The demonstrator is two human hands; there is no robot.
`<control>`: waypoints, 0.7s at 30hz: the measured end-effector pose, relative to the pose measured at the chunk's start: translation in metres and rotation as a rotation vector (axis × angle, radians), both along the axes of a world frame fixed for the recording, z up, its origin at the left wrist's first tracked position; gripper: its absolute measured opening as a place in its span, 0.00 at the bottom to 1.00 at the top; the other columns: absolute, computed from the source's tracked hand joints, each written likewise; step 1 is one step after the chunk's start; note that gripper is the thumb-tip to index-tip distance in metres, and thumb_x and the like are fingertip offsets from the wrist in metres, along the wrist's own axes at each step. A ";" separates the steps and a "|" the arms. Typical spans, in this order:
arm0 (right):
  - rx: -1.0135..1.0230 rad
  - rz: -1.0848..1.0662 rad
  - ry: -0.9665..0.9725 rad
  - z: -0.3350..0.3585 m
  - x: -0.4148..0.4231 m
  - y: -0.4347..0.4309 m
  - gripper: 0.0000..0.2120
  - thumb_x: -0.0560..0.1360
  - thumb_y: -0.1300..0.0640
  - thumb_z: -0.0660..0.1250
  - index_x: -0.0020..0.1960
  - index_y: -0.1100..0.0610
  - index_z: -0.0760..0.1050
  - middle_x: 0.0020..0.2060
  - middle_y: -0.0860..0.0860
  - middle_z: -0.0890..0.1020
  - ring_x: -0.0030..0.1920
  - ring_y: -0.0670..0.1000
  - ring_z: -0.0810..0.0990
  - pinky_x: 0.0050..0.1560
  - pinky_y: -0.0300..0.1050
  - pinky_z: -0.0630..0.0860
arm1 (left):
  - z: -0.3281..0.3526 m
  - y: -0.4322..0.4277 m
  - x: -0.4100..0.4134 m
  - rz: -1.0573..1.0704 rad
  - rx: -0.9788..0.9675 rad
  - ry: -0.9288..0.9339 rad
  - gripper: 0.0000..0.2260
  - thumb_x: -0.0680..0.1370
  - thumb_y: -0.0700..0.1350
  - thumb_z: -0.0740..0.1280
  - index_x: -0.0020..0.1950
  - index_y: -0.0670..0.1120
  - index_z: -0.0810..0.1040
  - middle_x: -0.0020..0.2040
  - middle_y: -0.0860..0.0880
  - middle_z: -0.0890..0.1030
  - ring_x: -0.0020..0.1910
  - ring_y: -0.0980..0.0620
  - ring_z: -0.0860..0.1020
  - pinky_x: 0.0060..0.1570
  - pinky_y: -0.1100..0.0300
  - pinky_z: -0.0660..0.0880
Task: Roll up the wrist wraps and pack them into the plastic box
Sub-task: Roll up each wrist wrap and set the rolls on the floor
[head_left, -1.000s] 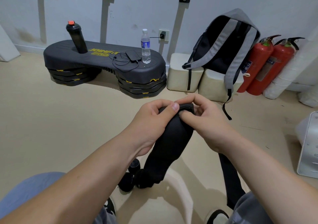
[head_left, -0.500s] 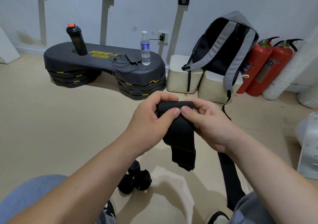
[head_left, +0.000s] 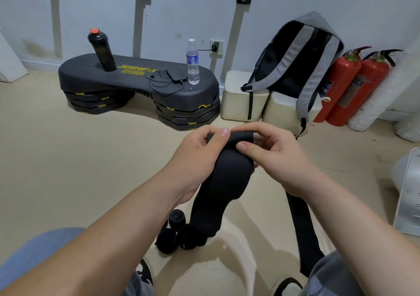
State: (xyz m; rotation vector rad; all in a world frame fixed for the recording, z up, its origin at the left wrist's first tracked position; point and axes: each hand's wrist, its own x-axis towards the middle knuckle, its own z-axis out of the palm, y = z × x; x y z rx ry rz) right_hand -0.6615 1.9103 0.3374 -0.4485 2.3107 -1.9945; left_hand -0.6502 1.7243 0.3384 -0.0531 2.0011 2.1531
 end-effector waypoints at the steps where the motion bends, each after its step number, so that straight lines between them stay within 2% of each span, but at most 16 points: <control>1: -0.072 0.043 -0.109 0.001 -0.001 0.001 0.11 0.80 0.64 0.72 0.55 0.50 0.85 0.42 0.53 0.86 0.38 0.52 0.81 0.40 0.49 0.77 | 0.000 0.000 0.000 0.013 0.010 0.027 0.10 0.86 0.48 0.67 0.60 0.43 0.81 0.50 0.43 0.86 0.49 0.45 0.86 0.51 0.48 0.84; 3: -0.120 0.085 -0.241 0.002 -0.003 0.002 0.07 0.80 0.54 0.72 0.56 0.51 0.85 0.44 0.56 0.84 0.39 0.53 0.80 0.40 0.51 0.75 | 0.001 -0.001 0.002 0.023 0.013 0.079 0.06 0.85 0.44 0.68 0.59 0.44 0.81 0.49 0.45 0.86 0.48 0.47 0.86 0.50 0.50 0.84; 5: -0.111 0.085 -0.295 0.000 -0.003 0.002 0.19 0.79 0.44 0.69 0.60 0.58 0.83 0.46 0.57 0.82 0.42 0.52 0.80 0.42 0.48 0.77 | 0.001 -0.002 0.004 0.026 0.012 0.119 0.06 0.84 0.41 0.68 0.60 0.46 0.80 0.50 0.46 0.86 0.47 0.51 0.85 0.47 0.55 0.84; 7: -0.087 0.070 -0.331 0.000 -0.004 0.001 0.28 0.79 0.39 0.69 0.62 0.64 0.81 0.45 0.56 0.83 0.43 0.51 0.81 0.45 0.48 0.78 | 0.001 -0.003 0.004 0.017 -0.003 0.161 0.08 0.84 0.38 0.69 0.61 0.47 0.80 0.50 0.48 0.85 0.45 0.56 0.84 0.44 0.60 0.82; 9: -0.075 0.062 -0.325 0.000 -0.002 0.001 0.25 0.79 0.43 0.68 0.62 0.64 0.82 0.42 0.52 0.85 0.43 0.50 0.83 0.47 0.50 0.79 | 0.001 -0.005 0.005 -0.001 -0.051 0.211 0.10 0.82 0.36 0.70 0.61 0.48 0.80 0.50 0.49 0.85 0.44 0.59 0.83 0.43 0.64 0.80; 11: -0.105 0.019 -0.262 0.000 -0.001 -0.001 0.14 0.82 0.53 0.68 0.61 0.61 0.82 0.45 0.53 0.87 0.46 0.51 0.85 0.51 0.55 0.81 | 0.001 -0.004 0.006 0.008 -0.079 0.223 0.13 0.81 0.35 0.71 0.60 0.50 0.81 0.50 0.50 0.86 0.45 0.58 0.83 0.45 0.64 0.80; 13: -0.146 -0.022 -0.197 -0.001 0.000 -0.002 0.07 0.84 0.62 0.66 0.60 0.60 0.81 0.46 0.52 0.88 0.48 0.50 0.86 0.53 0.52 0.83 | 0.000 -0.004 0.005 0.031 -0.046 0.187 0.14 0.80 0.36 0.73 0.63 0.50 0.81 0.53 0.49 0.86 0.49 0.54 0.85 0.48 0.61 0.82; 15: -0.154 -0.038 -0.142 0.000 0.000 -0.004 0.06 0.84 0.65 0.65 0.58 0.59 0.80 0.44 0.49 0.87 0.47 0.47 0.85 0.49 0.45 0.84 | 0.003 -0.003 0.003 0.010 -0.010 0.093 0.11 0.83 0.42 0.71 0.65 0.50 0.80 0.55 0.48 0.87 0.53 0.48 0.86 0.54 0.50 0.85; 16: -0.127 -0.045 -0.114 -0.001 0.000 -0.004 0.07 0.83 0.66 0.66 0.57 0.57 0.80 0.43 0.49 0.87 0.46 0.46 0.85 0.48 0.44 0.84 | 0.004 -0.002 0.002 -0.021 -0.001 0.030 0.10 0.85 0.47 0.69 0.65 0.50 0.81 0.56 0.47 0.87 0.54 0.46 0.86 0.57 0.45 0.83; 17: -0.084 -0.045 -0.090 -0.001 0.001 -0.004 0.08 0.83 0.67 0.66 0.56 0.55 0.80 0.43 0.49 0.87 0.45 0.46 0.85 0.48 0.45 0.84 | 0.004 -0.001 0.001 -0.054 0.007 -0.035 0.12 0.86 0.53 0.65 0.65 0.49 0.81 0.57 0.47 0.87 0.55 0.45 0.86 0.58 0.43 0.82; 19: 0.019 -0.042 -0.036 -0.002 0.002 -0.004 0.11 0.83 0.68 0.66 0.56 0.53 0.80 0.46 0.52 0.87 0.45 0.45 0.83 0.48 0.44 0.82 | 0.004 0.001 0.000 -0.094 0.025 -0.159 0.21 0.87 0.60 0.56 0.66 0.49 0.82 0.58 0.45 0.87 0.57 0.45 0.87 0.58 0.43 0.84; 21: 0.090 -0.032 -0.001 -0.003 0.003 -0.004 0.13 0.82 0.69 0.66 0.58 0.53 0.79 0.48 0.53 0.86 0.45 0.44 0.82 0.49 0.42 0.80 | 0.001 0.002 -0.001 -0.095 -0.027 -0.175 0.22 0.87 0.61 0.56 0.66 0.49 0.81 0.58 0.44 0.88 0.56 0.44 0.87 0.57 0.43 0.84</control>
